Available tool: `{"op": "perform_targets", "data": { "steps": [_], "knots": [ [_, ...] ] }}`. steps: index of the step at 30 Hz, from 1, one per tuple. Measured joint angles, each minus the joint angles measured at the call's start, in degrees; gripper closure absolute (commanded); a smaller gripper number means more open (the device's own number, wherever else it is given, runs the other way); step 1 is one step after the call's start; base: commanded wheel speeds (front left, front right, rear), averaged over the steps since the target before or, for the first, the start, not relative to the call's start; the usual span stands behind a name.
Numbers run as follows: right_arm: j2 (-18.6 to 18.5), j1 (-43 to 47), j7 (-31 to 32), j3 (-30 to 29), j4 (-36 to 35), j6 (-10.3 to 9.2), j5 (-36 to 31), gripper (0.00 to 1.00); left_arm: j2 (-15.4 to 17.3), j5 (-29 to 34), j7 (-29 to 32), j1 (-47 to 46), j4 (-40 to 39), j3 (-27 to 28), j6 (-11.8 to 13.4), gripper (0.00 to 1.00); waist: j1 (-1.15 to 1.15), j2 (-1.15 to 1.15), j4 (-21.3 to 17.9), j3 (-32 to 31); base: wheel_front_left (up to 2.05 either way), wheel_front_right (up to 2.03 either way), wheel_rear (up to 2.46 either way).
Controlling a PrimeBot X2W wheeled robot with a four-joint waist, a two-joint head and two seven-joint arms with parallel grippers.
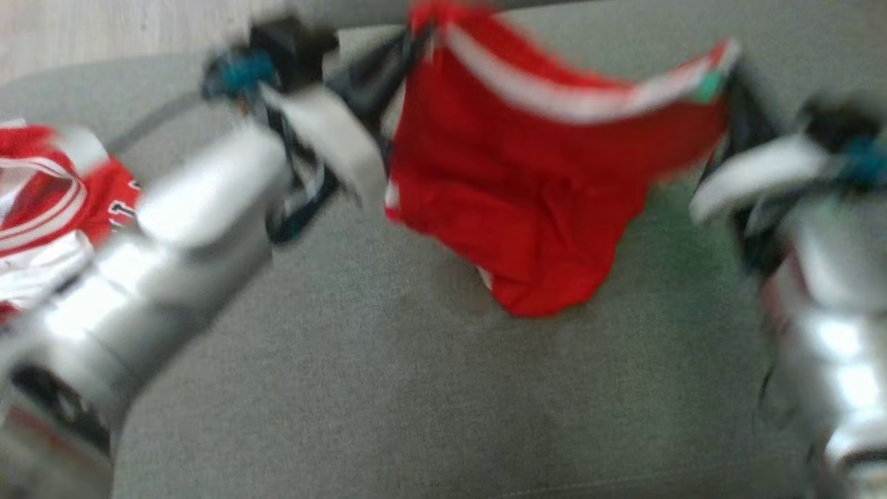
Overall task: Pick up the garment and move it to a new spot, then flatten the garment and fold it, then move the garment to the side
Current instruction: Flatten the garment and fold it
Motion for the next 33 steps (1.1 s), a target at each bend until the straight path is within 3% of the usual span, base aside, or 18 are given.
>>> {"op": "perform_targets", "data": {
  "steps": [4, 9, 11, 14, 22, 29, 33],
  "knots": [
    [-4.23, -11.50, 0.00, -0.91, -2.90, 0.00, 2.60, 1.00, -0.91, 3.65, -4.91, -10.33, 1.71, 2.02, 0.00, 1.00, 0.01, 0.00, 0.27, 2.96, 0.00, 0.00, 0.00],
    [-9.46, -25.27, -0.02, -2.15, -6.55, 0.00, 4.27, 1.00, -3.20, 8.03, -6.87, -23.46, 1.42, 9.67, 0.00, 1.00, 0.01, 0.00, 0.84, 7.43, 0.00, 0.00, 0.00],
    [-10.51, -27.70, -0.08, -2.08, -8.44, 0.00, 4.22, 1.00, -3.81, 8.65, -6.92, -24.56, -0.67, 12.66, 0.00, 1.00, 0.01, 0.00, 1.05, 8.86, 0.00, 0.00, 0.00],
    [-10.89, -27.40, -0.09, -1.51, -9.94, 0.00, 4.78, 1.00, -3.30, 9.82, -6.92, -21.45, -3.56, 12.58, 0.00, 1.00, 0.02, 0.00, 1.45, 10.13, 0.00, 0.00, 0.00],
    [-12.30, -12.18, -0.08, 0.99, -11.93, 0.01, 5.75, 1.00, 1.98, 10.03, -6.90, -0.86, -8.55, 6.43, 0.00, 1.00, 0.01, 0.00, 2.26, 10.81, 0.00, 0.00, 0.00],
    [-12.28, 10.48, 0.01, -3.85, -13.36, 0.03, 10.10, 1.00, 2.53, 12.04, -6.84, 21.52, -11.02, 0.58, 0.00, 1.00, -0.01, 0.00, 2.79, 8.27, 0.00, 0.00, 0.00],
    [-11.99, 23.25, 2.61, -7.34, -18.16, 0.04, 11.94, 1.00, 2.56, 12.56, -6.83, 30.81, -10.76, -2.22, 0.02, 1.00, -0.01, 0.00, 2.63, 5.84, 0.00, 0.00, 0.00]
  ]
}}
